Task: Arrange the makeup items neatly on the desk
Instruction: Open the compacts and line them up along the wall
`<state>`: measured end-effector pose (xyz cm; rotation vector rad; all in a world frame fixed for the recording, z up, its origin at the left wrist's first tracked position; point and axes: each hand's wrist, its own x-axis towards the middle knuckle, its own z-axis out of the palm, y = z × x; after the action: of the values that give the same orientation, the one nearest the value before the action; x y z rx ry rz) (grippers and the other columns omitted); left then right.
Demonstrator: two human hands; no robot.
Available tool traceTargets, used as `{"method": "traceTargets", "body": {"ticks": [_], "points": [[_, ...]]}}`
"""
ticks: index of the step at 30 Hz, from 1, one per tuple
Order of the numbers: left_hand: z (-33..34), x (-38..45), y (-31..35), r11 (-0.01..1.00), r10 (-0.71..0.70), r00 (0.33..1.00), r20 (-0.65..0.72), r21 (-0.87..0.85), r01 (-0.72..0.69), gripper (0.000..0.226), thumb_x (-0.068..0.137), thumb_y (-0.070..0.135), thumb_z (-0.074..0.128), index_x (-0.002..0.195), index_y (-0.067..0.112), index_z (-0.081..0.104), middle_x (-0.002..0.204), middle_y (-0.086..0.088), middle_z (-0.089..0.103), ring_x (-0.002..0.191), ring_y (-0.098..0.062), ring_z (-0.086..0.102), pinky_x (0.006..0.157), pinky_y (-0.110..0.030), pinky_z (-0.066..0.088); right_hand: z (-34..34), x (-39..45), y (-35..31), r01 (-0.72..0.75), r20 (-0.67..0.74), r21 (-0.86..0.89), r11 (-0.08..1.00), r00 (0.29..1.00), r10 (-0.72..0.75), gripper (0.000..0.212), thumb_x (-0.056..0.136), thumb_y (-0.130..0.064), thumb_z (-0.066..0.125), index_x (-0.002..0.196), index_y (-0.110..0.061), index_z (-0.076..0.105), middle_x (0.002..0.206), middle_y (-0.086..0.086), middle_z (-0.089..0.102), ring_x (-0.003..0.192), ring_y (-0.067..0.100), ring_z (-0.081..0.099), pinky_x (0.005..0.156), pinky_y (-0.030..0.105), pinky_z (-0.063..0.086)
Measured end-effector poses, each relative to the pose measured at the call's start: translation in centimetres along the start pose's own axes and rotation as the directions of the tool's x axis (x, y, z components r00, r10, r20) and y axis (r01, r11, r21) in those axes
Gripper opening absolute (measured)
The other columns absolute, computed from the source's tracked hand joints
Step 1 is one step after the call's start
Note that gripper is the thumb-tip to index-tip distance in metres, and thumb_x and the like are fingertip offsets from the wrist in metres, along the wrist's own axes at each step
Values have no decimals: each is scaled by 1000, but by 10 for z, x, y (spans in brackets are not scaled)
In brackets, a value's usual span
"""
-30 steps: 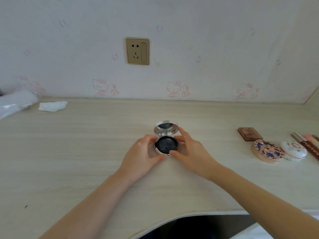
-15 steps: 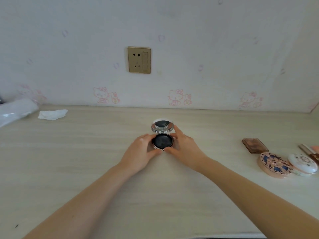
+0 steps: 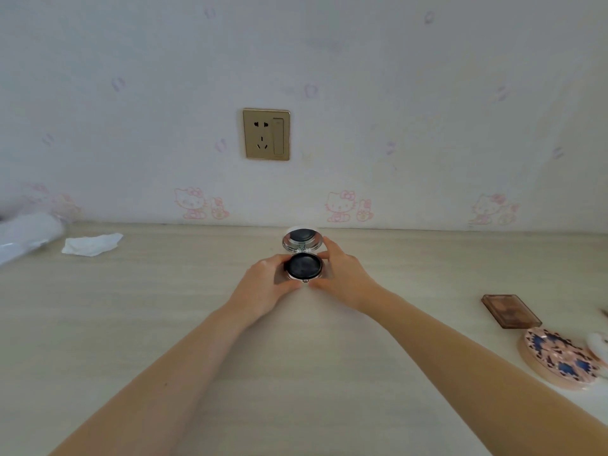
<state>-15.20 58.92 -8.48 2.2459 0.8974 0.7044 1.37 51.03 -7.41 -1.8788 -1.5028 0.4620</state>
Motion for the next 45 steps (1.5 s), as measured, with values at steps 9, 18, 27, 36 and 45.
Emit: {"method": "traceTargets", "body": {"ticks": [9, 18, 27, 36, 45], "points": [[0, 10, -7, 999, 40, 999, -7, 24, -40, 44, 81, 23, 73, 123, 24, 59, 114, 7, 66, 99, -6, 57, 75, -8, 34, 5, 10, -2, -34, -25, 2, 999, 999, 34, 68, 80, -19, 71, 137, -16, 35, 118, 1, 64, 107, 21, 58, 72, 18, 34], [1, -4, -9, 981, 46, 998, -48, 189, -36, 43, 85, 31, 66, 125, 21, 55, 122, 3, 60, 117, -16, 51, 94, -24, 42, -4, -14, 2, -47, 37, -251, 967, 998, 58, 55, 93, -26, 52, 140, -5, 32, 135, 15, 50, 128, 32, 43, 100, 36, 36], [6, -34, 29, 945, 124, 984, -126, 318, -79, 38, 90, 27, 60, 126, 18, 54, 122, -6, 58, 120, -20, 49, 91, -34, 45, -41, -70, 1, -13, 30, -428, 904, 999, 28, 52, 98, -28, 44, 146, -13, 30, 147, 8, 37, 140, 21, 26, 109, 33, 30], [49, -63, 89, 927, 266, 964, -19, 281, -251, 30, 92, 25, 56, 121, 17, 55, 115, 4, 62, 118, -14, 49, 88, -32, 46, -93, -145, 11, -57, -72, -502, 863, 997, 25, 45, 98, -29, 44, 140, -14, 38, 142, 6, 42, 137, 21, 29, 104, 35, 36], [118, -81, 156, 887, 424, 904, 54, 175, -426, 26, 92, 21, 55, 118, 16, 59, 107, 4, 66, 116, -12, 49, 89, -27, 43, -146, -231, 48, -116, -179, -502, 857, 983, 28, 41, 97, -29, 46, 136, -16, 43, 143, 1, 41, 136, 18, 30, 107, 33, 34]]}}
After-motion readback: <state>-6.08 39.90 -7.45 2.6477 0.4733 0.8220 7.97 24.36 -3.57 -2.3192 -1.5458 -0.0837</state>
